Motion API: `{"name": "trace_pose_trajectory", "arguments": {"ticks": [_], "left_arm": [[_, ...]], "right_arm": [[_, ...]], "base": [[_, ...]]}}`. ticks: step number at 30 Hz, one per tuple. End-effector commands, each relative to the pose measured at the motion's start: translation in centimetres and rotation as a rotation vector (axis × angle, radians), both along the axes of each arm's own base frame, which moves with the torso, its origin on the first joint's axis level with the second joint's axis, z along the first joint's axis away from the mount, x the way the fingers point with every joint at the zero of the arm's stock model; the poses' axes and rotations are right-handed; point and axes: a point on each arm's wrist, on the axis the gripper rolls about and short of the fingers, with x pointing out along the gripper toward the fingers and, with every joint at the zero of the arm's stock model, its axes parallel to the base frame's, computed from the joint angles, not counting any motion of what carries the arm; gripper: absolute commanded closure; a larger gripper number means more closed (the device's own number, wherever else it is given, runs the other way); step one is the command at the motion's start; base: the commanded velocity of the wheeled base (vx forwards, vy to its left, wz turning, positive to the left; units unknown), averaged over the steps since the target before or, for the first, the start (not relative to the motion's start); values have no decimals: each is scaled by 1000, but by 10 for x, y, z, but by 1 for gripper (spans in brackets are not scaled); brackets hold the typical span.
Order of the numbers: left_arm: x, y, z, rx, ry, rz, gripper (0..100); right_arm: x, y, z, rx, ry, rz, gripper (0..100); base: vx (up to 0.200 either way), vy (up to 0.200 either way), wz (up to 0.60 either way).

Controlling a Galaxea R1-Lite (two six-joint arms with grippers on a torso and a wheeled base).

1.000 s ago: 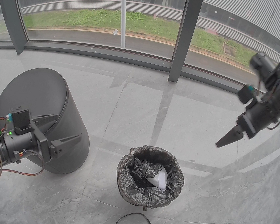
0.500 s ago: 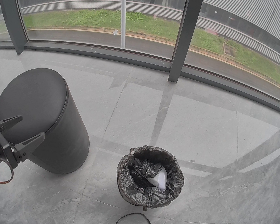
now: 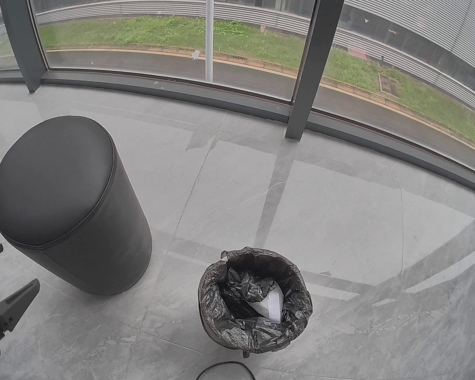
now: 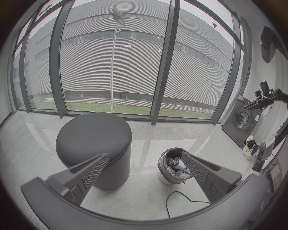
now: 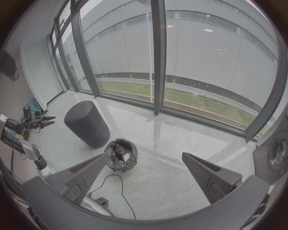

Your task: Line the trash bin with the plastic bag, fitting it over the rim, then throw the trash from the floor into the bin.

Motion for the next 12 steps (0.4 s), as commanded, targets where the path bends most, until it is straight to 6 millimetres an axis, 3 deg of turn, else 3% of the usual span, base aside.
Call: {"name": "trace_pose_trajectory", "arguments": {"ticks": [1,7,11,12], "left_arm": [[-77,-5,-75,41,-58,2,0],[-76,-4,-75,86,-75,60,0],[-76,3,-71,181,-103,367,0],[-76,3,-71,181,-105,378,0]], "right_arm": [[-45,-4,-179,98,-330,-203,0],[-45,-4,-179,93,-330,-202,0],[-45,-4,-179,95,-330,-203,0],[-45,-4,-179,95,-330,-204,0]], "base": [[0,0,0],[0,0,0],[0,0,0],[0,0,0]]}}
